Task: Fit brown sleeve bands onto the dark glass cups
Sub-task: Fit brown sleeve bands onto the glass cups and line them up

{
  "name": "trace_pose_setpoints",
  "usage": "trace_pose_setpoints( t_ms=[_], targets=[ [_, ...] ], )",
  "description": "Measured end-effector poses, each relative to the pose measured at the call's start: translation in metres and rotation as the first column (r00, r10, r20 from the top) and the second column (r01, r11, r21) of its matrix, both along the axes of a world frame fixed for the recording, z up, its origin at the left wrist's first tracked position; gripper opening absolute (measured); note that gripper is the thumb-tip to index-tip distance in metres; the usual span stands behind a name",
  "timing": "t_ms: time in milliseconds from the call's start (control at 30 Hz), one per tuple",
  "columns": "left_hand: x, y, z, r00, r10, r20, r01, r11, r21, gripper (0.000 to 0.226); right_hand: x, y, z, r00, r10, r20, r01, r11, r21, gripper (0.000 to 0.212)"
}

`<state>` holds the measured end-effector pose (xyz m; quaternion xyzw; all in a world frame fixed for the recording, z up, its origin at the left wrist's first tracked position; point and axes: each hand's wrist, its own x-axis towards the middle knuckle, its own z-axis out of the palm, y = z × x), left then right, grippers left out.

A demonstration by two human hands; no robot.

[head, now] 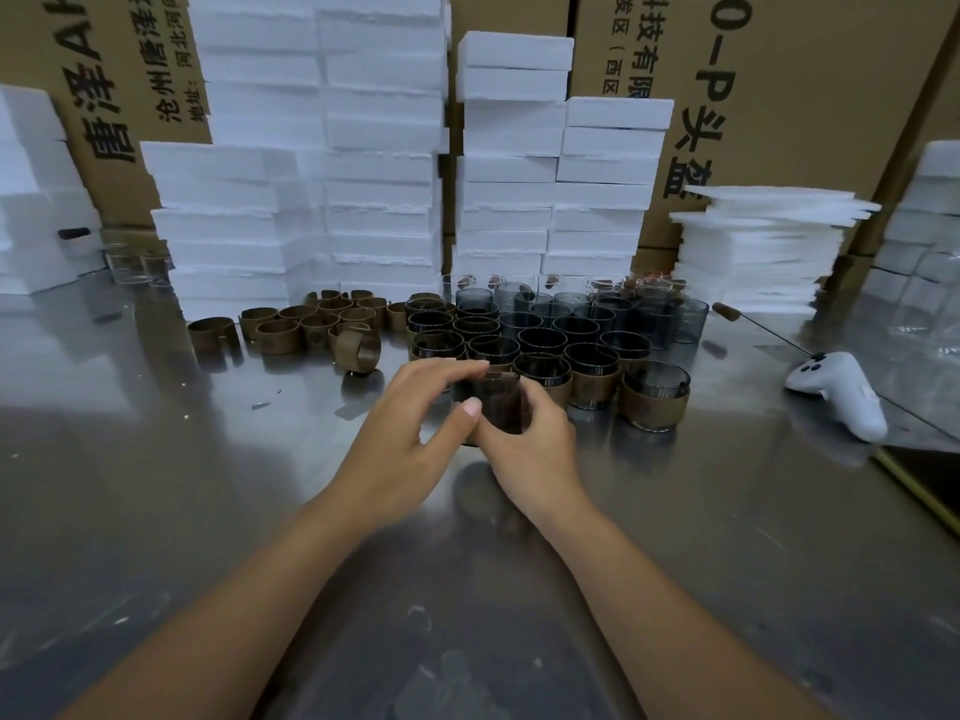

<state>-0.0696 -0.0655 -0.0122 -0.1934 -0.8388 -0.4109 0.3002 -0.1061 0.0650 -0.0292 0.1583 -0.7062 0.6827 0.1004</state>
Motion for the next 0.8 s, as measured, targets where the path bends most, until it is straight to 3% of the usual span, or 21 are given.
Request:
trace_pose_setpoints(
  t_ms=[500,800],
  targets=[
    [-0.0077,-0.0077,-0.0098,0.981,0.048,0.190,-0.042,0.998,-0.036,0.045,0.0021,-0.0003,0.0006,1.000,-0.027,-0.015,0.027,1.000,0.011,0.042],
    [-0.0087,-0.0072,-0.0098,0.978,0.004,0.209,-0.001,1.000,-0.012,0.066,0.0054,-0.0011,0.0013,0.997,0.014,-0.079,-0.009,0.998,0.055,0.047]
  ],
)
